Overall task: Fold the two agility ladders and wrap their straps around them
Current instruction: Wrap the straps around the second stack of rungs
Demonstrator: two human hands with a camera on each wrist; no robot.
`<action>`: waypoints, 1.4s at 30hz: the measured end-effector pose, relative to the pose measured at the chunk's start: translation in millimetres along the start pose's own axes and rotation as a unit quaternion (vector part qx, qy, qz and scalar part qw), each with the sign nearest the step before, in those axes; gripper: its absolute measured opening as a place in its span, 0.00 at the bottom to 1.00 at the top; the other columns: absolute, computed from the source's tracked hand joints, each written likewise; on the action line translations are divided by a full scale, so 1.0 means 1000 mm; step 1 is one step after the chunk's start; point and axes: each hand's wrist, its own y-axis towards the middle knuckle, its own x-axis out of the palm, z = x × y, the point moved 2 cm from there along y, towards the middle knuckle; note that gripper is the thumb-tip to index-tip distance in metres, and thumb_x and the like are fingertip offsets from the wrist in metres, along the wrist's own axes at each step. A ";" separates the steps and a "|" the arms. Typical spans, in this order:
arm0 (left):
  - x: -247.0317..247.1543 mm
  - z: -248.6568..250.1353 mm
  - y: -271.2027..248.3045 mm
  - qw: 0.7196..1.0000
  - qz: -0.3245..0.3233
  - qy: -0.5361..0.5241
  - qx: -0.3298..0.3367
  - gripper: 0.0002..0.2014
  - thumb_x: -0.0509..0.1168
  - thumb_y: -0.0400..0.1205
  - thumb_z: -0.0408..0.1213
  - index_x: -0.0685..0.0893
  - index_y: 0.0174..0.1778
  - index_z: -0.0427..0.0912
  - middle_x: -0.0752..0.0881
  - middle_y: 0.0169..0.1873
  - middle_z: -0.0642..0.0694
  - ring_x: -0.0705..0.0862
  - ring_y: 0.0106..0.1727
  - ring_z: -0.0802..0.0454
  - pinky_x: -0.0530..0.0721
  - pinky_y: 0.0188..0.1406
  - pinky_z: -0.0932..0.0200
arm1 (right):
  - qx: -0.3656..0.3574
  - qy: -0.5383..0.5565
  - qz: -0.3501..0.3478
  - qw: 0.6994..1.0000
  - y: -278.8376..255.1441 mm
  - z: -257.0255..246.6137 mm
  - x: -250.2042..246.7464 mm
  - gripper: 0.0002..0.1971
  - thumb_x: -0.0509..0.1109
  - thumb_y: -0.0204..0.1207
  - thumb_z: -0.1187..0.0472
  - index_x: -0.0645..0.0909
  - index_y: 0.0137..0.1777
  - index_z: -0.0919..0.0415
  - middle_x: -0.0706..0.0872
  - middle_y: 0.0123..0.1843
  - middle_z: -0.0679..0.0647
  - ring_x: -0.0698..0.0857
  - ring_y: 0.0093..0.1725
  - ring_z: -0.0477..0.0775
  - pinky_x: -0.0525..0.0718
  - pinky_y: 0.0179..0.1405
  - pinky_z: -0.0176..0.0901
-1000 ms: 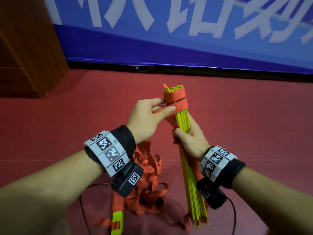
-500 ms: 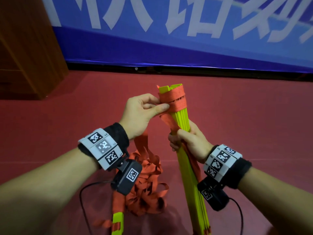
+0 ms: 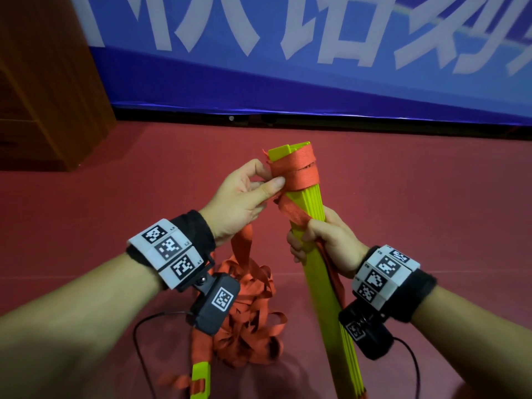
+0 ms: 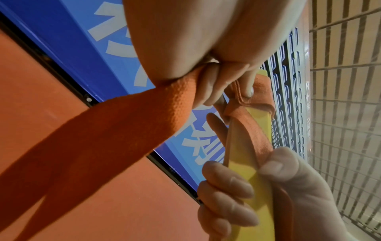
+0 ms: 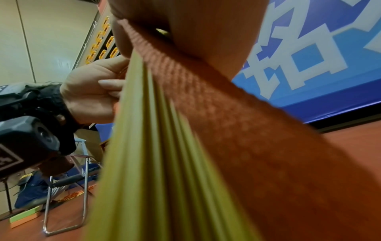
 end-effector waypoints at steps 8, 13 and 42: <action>0.003 0.001 0.001 0.999 -0.033 -0.016 -0.038 0.06 0.63 0.86 0.37 0.80 0.58 0.45 0.73 0.27 0.50 0.60 0.15 0.63 0.54 0.17 0.65 | 0.035 0.045 -0.051 0.997 0.002 0.001 -0.003 0.24 0.65 0.53 0.65 0.71 0.53 0.67 0.79 0.30 0.68 0.79 0.26 0.62 0.82 0.34 0.52; 0.006 -0.002 0.002 0.998 -0.046 0.023 -0.040 0.05 0.60 0.89 0.36 0.80 0.56 0.44 0.70 0.23 0.51 0.62 0.14 0.63 0.58 0.16 0.67 | 0.074 0.055 -0.060 0.994 0.001 0.005 -0.007 0.30 0.58 0.58 0.68 0.71 0.65 0.73 0.86 0.38 0.74 0.88 0.32 0.68 0.90 0.37 0.54; 0.007 -0.021 0.012 0.965 0.248 0.082 -0.013 0.13 0.77 0.80 0.46 0.88 0.53 0.41 0.94 0.43 0.46 0.92 0.48 0.54 0.88 0.55 0.56 | -0.138 -0.471 0.178 0.853 0.009 0.023 -0.006 0.42 0.67 0.80 0.57 0.47 0.86 0.34 0.85 0.53 0.55 0.86 0.45 0.61 0.84 0.45 0.55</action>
